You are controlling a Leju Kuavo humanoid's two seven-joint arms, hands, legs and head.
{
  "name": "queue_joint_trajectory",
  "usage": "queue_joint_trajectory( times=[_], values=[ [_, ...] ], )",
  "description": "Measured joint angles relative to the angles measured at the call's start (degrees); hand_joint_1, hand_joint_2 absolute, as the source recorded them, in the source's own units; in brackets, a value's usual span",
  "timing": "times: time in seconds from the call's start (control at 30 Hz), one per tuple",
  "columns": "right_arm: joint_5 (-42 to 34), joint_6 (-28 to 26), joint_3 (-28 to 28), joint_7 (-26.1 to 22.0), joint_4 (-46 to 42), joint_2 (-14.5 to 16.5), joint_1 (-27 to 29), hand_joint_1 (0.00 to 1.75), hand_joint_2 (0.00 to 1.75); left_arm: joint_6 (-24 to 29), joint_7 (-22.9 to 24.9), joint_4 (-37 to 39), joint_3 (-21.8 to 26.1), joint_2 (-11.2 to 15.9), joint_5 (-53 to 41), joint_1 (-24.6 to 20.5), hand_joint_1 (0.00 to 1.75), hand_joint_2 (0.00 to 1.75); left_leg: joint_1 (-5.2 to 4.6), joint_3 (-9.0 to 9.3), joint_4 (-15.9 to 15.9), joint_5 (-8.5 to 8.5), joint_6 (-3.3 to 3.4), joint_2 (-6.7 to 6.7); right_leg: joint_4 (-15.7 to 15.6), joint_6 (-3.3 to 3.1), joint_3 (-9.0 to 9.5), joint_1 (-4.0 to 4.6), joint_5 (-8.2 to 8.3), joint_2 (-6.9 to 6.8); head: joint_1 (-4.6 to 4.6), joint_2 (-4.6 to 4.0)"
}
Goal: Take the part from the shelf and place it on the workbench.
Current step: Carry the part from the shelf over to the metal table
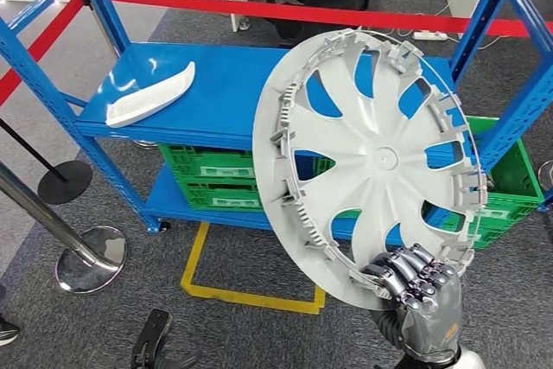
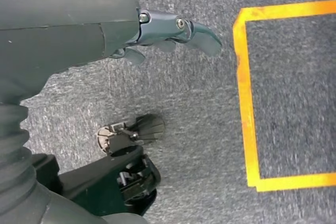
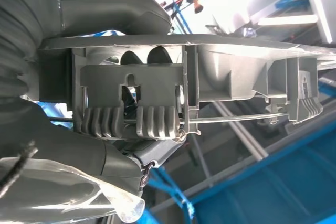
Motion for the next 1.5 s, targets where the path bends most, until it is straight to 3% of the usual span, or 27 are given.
queue_joint_trajectory(
  times=[0.1,0.13,0.17,0.23,0.3,0.37,0.4,0.47,0.5,0.57,0.63,0.67,0.7,0.73,0.8,0.87,0.9,0.97,1.03,1.13,1.17,1.2,1.23,1.27,1.33,1.4,1.5],
  values=[
    [0.16,0.0,-0.09,0.04,-0.26,0.0,0.13,1.75,1.75,0.01,0.1,0.0,-0.08,0.0,-0.07,0.02,0.0,1.75,0.2,-1.47,7.85,-8.63,-0.7,-1.93,0.05,-1.06,-1.63,0.01,2.0,0.86,-0.19,0.0],
    [0.32,0.0,-0.16,0.08,-0.35,0.0,0.24,1.75,1.75,0.01,0.17,0.0,-0.11,-0.03,-0.14,-0.01,0.0,1.75,0.2,-1.88,11.42,-10.75,-0.71,-2.11,0.11,-1.13,-2.36,0.11,2.7,1.23,-0.21,0.0],
    [0.54,0.0,-0.26,0.14,-0.45,0.0,0.44,1.75,1.75,0.01,0.27,0.0,-0.17,-0.05,-0.28,-0.02,0.0,1.75,0.19,-1.74,13.94,-11.53,-0.59,-2.16,0.17,-1.14,-3.27,0.23,3.4,1.66,-0.2,0.0],
    [1.05,0.0,-0.44,0.34,-0.74,0.0,1.08,1.75,1.75,0.0,0.53,0.0,-0.35,-0.07,-0.67,-0.06,0.0,1.75,0.08,0.89,13.51,-9.84,0.05,-2.37,0.24,-1.12,-4.93,0.52,4.66,2.56,-0.21,0.0],
    [1.54,0.0,-0.66,0.61,-1.26,0.0,1.8,1.75,1.75,-0.03,0.75,0.0,-0.55,0.02,-1.15,-0.2,0.0,1.75,-0.26,6.49,6.09,-7.47,1.47,-3.79,0.26,-0.99,-6.27,0.73,5.86,3.51,-0.18,0.0],
    [2.06,0.0,-0.97,0.92,-2.02,0.0,2.48,1.75,1.75,-0.03,1.01,-0.01,-0.8,0.03,-1.73,-0.37,0.0,1.75,-0.63,11.36,-1.69,-7.41,2.53,-5.62,0.13,-0.49,-7.1,0.66,7.11,4.34,-0.13,0.0],
    [2.32,0.0,-1.14,1.01,-2.43,0.0,2.88,1.75,1.75,0.0,1.18,-0.02,-0.92,0.02,-2.04,-0.43,0.0,1.75,-0.82,12.41,-3.65,-7.72,2.73,-6.15,-0.08,-0.13,-7.33,0.47,7.76,4.69,-0.14,0.0],
    [2.78,0.0,-1.53,0.98,-3.29,0.0,4.04,1.75,1.75,0.07,1.56,-0.02,-1.23,-0.23,-2.68,-0.52,0.0,1.75,-0.94,12.34,-4.75,-6.75,2.7,-5.62,-0.67,0.57,-7.72,0.23,8.87,5.18,-0.2,0.0],
    [3.01,0.0,-1.79,0.96,-3.65,0.0,4.66,1.75,1.75,0.09,1.69,-0.02,-1.39,-0.36,-2.99,-0.6,0.0,1.75,-0.84,11.89,-5.1,-5.93,2.83,-5.13,-0.6,0.81,-8.1,0.25,8.41,4.78,-0.13,0.0],
    [3.43,0.0,-2.35,1.02,-4.24,0.0,5.56,1.75,1.75,0.1,1.86,-0.02,-1.73,-0.52,-3.51,-0.75,0.0,1.75,-0.59,10.57,-5.64,-4.37,3.18,-3.79,2.43,1.16,-9.57,0.33,4.1,3.13,0.27,0.0],
    [3.76,0.0,-2.74,1.13,-4.62,0.0,6.03,1.75,1.75,0.1,2.03,-0.02,-1.91,-0.5,-3.83,-0.77,0.0,1.75,-0.72,8.73,-5.29,-3.22,3.37,-2.58,9.85,1.53,-11.39,0.28,-1.58,2.02,0.57,0.0],
    [3.9,0.0,-2.89,1.2,-4.77,0.0,6.27,1.75,1.75,0.1,2.12,-0.02,-1.98,-0.5,-3.94,-0.77,0.0,1.75,-0.77,7.74,-5.0,-2.69,3.31,-1.99,13.52,1.71,-11.79,0.26,-2.72,1.86,0.61,0.0],
    [4.01,0.0,-3.02,1.27,-4.87,0.0,6.51,1.75,1.75,0.1,2.19,-0.02,-2.05,-0.51,-4.07,-0.8,0.0,1.75,-0.8,6.71,-4.65,-2.18,3.21,-1.45,16.0,1.87,-11.59,0.25,-2.39,1.78,0.6,0.0],
    [4.12,0.0,-3.11,1.38,-4.94,0.0,6.73,1.75,1.75,0.09,2.25,-0.02,-2.16,-0.54,-4.2,-0.86,0.0,1.75,-0.8,5.71,-4.25,-1.75,3.08,-1.01,16.39,1.97,-10.48,0.24,-0.86,1.71,0.6,0.0],
    [4.4,0.0,-3.25,1.86,-5.2,0.0,7.17,1.75,1.75,0.03,2.42,-0.03,-2.4,-0.61,-4.5,-1.05,0.0,1.75,-0.79,3.8,-3.28,-0.97,2.67,-0.42,11.64,2.0,-5.31,0.22,1.74,1.38,0.62,0.0],
    [4.81,0.0,-3.34,2.42,-5.65,0.0,7.54,1.75,1.75,-0.03,2.61,-0.04,-2.58,-0.69,-4.81,-1.32,0.0,1.75,-0.92,2.35,-2.22,-0.18,2.18,-0.24,2.65,1.76,1.52,0.33,0.55,1.07,0.65,0.0],
    [5.03,0.0,-3.4,2.61,-5.87,0.0,7.7,1.75,1.75,-0.04,2.69,-0.04,-2.66,-0.72,-4.94,-1.43,0.0,1.75,-0.97,1.83,-1.9,0.39,1.96,-0.22,-0.51,1.54,3.58,0.45,-0.49,1.01,0.68,0.0],
    [5.37,0.0,-3.54,2.8,-6.11,0.0,8.0,1.75,1.75,-0.05,2.75,-0.04,-2.8,-0.75,-5.06,-1.48,0.0,1.75,-0.93,1.02,-1.8,1.53,1.49,-0.25,-2.48,0.85,3.89,0.6,-0.81,1.0,0.71,0.0],
    [5.46,0.0,-3.66,2.95,-6.26,0.0,8.27,1.75,1.75,-0.05,2.8,-0.04,-2.86,-0.72,-5.1,-1.33,0.0,1.75,-0.68,0.29,-0.81,-0.09,0.8,-1.05,-2.51,-0.1,2.73,0.48,0.22,0.88,0.69,0.0],
    [5.48,0.0,-3.85,3.06,-6.38,0.0,8.53,1.75,1.75,-0.05,2.85,-0.04,-2.93,-0.72,-5.12,-1.18,0.0,1.75,-0.22,-1.51,8.11,-8.37,-0.22,-2.24,-2.1,-1.16,0.56,0.35,1.93,0.81,0.5,0.0],
    [5.49,0.0,-3.9,3.07,-6.39,0.0,8.6,1.75,1.75,-0.05,2.85,-0.04,-2.97,-0.75,-5.13,-1.17,0.0,1.75,-0.07,-1.9,11.58,-9.98,-0.43,-2.27,-1.87,-1.17,-0.33,0.35,2.47,0.84,0.48,0.0],
    [5.49,0.0,-3.93,3.08,-6.39,0.0,8.64,1.75,1.75,-0.05,2.85,-0.04,-3.02,-0.77,-5.15,-1.18,0.0,1.75,0.07,-1.72,13.83,-10.17,-0.56,-2.28,-1.61,-1.13,-1.25,0.34,2.98,0.87,0.49,0.0],
    [5.53,0.0,-3.95,3.13,-6.4,0.0,8.68,1.75,1.75,-0.05,2.86,-0.04,-3.08,-0.79,-5.2,-1.2,0.0,1.75,0.2,-0.77,14.18,-9.1,-0.64,-2.29,-1.31,-1.06,-2.18,0.32,3.47,0.93,0.48,0.0],
    [5.64,0.0,-3.96,3.22,-6.41,0.0,8.72,1.75,1.75,-0.05,2.86,-0.04,-3.16,-0.79,-5.31,-1.25,0.0,1.75,0.32,1.1,12.48,-7.38,-0.66,-2.3,-1.01,-0.94,-3.07,0.28,3.92,1.0,0.46,0.0],
    [5.99,0.0,-3.98,3.53,-6.57,0.0,8.83,1.75,1.75,-0.05,2.91,-0.04,-3.29,-0.77,-5.56,-1.45,0.0,1.75,0.47,6.55,4.96,-5.35,-0.54,-2.73,-0.42,-0.47,-4.52,0.25,4.75,1.17,0.43,0.0],
    [6.33,0.0,-3.99,3.92,-6.87,0.0,8.97,1.75,1.75,-0.05,3.05,-0.04,-3.35,-0.76,-5.81,-1.61,0.0,1.75,0.33,10.44,-1.61,-6.09,-0.08,-3.35,-0.2,0.23,-5.36,0.27,5.76,1.24,0.41,0.0],
    [6.78,0.0,-4.01,4.6,-7.3,-0.01,9.23,1.75,1.75,-0.07,3.35,-0.04,-3.39,-0.81,-6.16,-1.69,0.0,1.75,0.08,10.39,-3.58,-5.96,0.96,-3.35,-0.52,1.55,-6.24,0.11,6.85,1.32,0.44,0.0]
  ],
)
